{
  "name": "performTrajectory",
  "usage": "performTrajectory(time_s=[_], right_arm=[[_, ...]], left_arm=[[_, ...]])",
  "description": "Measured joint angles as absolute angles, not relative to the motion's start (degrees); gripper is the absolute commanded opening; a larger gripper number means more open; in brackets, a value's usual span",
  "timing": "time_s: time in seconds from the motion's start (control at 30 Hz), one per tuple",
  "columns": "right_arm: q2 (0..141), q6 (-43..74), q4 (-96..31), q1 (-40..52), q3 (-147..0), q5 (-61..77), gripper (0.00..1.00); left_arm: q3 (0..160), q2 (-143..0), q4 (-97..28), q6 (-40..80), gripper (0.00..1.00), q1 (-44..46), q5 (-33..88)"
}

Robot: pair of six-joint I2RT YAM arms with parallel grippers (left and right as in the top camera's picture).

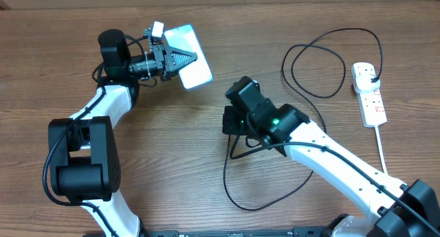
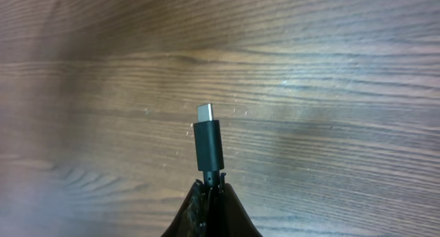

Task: Plug charger to phone and switch on socket
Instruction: 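Lift the USB-C plug with the right gripper, tip pointing up, then move the plug under the phone's bottom edge with the right gripper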

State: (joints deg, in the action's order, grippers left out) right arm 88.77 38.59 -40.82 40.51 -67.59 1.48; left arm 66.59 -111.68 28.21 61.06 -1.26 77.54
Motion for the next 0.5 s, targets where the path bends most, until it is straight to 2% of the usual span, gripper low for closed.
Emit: performTrajectory(time_s=[0.3, 0.5], right_arm=[[88.8, 32.5, -37.9, 33.3, -64.1, 15.7, 0.04], [86.1, 29.1, -36.0, 32.8, -61.3, 18.8, 0.04]], left_arm=[[66.6, -111.7, 26.5, 61.1, 0.04, 1.9, 74.2], [66.6, -111.7, 26.3, 61.1, 0.04, 1.9, 73.2]])
